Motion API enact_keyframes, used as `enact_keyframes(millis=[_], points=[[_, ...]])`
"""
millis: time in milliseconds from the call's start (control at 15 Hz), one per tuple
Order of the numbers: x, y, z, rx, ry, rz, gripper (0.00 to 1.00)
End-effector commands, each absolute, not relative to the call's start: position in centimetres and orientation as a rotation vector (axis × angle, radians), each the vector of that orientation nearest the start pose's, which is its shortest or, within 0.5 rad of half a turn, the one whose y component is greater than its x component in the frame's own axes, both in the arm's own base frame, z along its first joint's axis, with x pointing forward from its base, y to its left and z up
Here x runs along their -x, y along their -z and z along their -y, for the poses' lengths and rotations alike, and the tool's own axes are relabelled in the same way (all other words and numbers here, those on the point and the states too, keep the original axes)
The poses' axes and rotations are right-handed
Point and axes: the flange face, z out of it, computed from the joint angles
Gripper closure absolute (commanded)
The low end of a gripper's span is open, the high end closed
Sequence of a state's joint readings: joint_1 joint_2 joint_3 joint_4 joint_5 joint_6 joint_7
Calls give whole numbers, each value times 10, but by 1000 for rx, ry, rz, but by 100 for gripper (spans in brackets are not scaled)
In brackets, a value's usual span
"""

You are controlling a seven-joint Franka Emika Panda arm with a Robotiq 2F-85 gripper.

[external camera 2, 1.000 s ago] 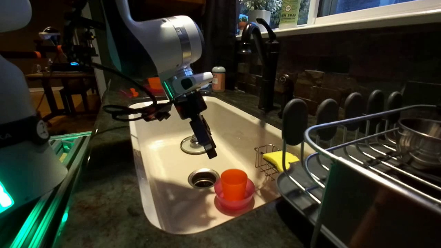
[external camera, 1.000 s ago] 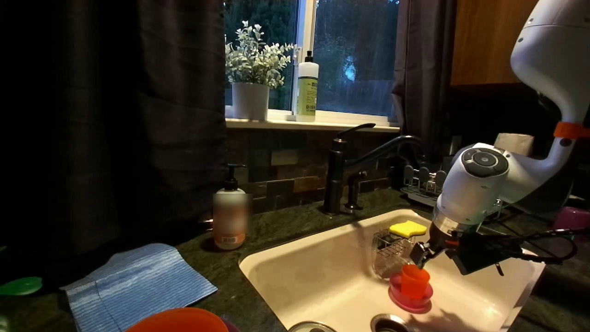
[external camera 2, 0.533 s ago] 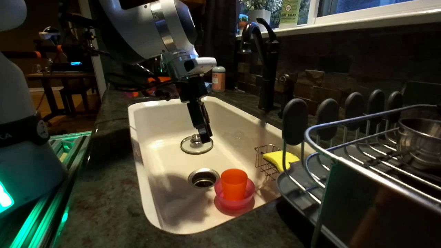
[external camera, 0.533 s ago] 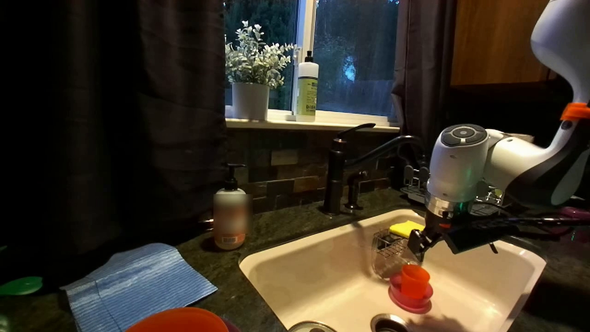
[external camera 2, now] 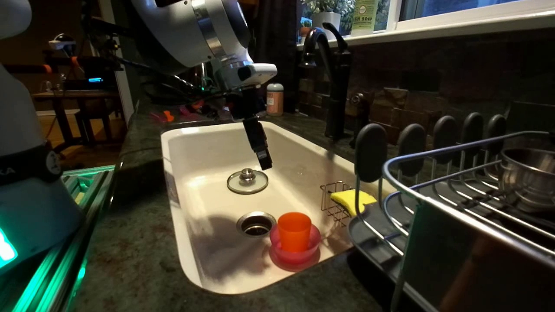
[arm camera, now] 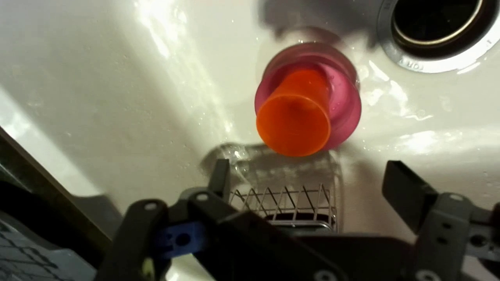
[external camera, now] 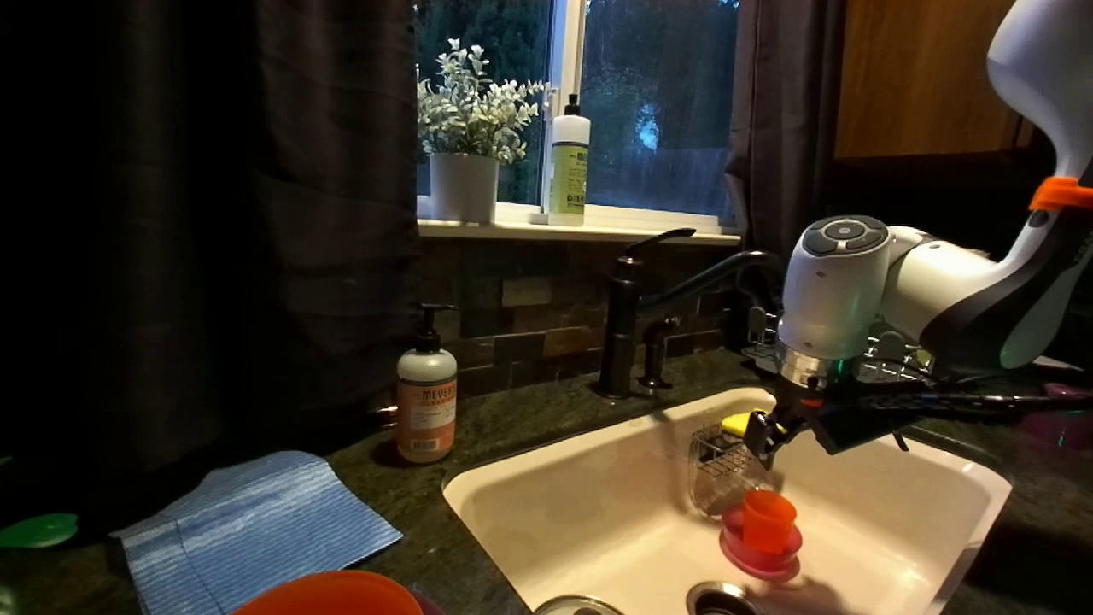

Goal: Pick up the orange cup from the dish dryer and put it in the sink, then turn on the tap

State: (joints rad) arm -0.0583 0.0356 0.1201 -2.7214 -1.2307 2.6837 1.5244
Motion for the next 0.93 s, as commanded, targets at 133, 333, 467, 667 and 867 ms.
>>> enact_keyframes(millis=[133,333,467,667,867], points=[[-364,-243,-99,3431,791,-250,0],[-362,-266,-115,3414,854,-118,0],[-366,-286,-111,3411,889,-80,0],[-373,-322,-109,3421,930,-14,0],[-377,-362,-112,3468,960,80,0]])
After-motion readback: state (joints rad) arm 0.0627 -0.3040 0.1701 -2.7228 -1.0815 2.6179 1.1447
